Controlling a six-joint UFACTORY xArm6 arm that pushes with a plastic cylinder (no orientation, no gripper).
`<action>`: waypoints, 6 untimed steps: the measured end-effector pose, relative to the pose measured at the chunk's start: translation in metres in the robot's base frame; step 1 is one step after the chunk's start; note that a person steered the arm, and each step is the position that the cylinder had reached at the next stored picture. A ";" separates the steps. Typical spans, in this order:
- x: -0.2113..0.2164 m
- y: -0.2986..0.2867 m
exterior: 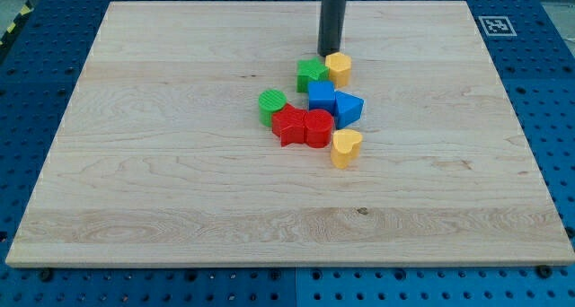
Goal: Place the yellow hexagon above the blue cube
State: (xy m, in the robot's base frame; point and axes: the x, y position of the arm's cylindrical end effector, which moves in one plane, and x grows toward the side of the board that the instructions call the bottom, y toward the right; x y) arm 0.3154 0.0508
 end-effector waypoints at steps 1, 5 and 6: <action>0.010 0.000; 0.011 0.025; 0.015 0.032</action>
State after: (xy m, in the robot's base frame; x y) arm 0.3308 0.0832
